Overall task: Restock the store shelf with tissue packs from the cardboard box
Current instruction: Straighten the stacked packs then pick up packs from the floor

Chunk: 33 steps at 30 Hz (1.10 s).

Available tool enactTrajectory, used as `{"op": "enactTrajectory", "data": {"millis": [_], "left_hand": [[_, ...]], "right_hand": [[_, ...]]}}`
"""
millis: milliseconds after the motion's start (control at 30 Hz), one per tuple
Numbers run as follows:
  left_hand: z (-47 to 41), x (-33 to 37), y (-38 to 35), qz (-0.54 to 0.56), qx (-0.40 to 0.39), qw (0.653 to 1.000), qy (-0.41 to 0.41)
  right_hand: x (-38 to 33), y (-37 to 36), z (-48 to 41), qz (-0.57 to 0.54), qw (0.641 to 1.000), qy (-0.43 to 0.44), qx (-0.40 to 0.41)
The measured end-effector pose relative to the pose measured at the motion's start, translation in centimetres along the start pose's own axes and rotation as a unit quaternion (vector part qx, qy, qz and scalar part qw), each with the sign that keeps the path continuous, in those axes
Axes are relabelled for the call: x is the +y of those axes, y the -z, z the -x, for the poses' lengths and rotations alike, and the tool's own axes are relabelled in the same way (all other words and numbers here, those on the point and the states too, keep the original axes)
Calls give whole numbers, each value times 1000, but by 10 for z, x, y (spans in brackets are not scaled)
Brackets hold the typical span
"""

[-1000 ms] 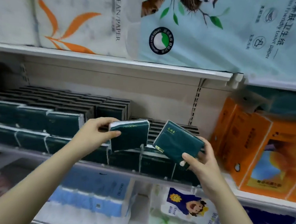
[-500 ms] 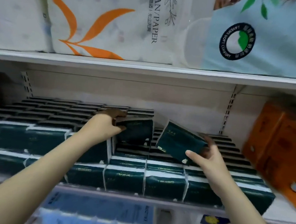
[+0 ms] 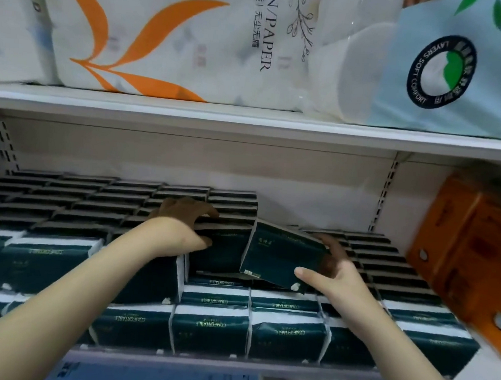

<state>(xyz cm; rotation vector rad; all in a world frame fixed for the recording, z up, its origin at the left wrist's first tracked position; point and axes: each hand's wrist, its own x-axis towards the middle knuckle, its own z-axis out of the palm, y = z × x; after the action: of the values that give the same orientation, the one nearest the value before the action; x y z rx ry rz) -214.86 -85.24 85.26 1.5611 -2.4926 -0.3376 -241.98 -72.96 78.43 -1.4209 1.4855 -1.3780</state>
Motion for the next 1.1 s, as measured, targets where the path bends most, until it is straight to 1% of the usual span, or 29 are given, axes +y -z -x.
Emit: {"op": "enactTrajectory", "data": {"millis": [67, 233, 367, 467, 567, 667, 733, 933, 1033, 1100], "left_hand": [[-3, -2, 2, -12, 1, 1000, -4], [-7, -1, -1, -38, 32, 999, 1], [-7, 0, 0, -31, 27, 999, 7], [-5, -4, 5, 21, 13, 1000, -13], [-1, -7, 11, 104, 33, 993, -37], [3, -9, 15, 137, 64, 987, -60], [7, -6, 19, 149, 58, 984, -73], [16, -1, 20, 94, 17, 990, -102], [19, -1, 19, 51, 0, 993, -109], [19, -3, 18, 43, -12, 993, -108]], "right_hand": [[0, 0, -1, 5, 1000, 0, -2], [2, 1, -1, 3, 1000, 1, -3], [3, -4, -3, 4, 1000, 0, -11], [3, -12, -5, 12, 1000, -3, -20], [4, -20, -8, 37, 999, 3, -32], [2, -29, -12, 73, 997, 12, -36], [-1, -37, -14, 94, 994, 21, -43], [-9, -65, -17, 158, 985, 49, -39], [-7, -75, -17, 152, 987, 51, -25], [-5, -82, -17, 150, 987, 49, -15]]}}
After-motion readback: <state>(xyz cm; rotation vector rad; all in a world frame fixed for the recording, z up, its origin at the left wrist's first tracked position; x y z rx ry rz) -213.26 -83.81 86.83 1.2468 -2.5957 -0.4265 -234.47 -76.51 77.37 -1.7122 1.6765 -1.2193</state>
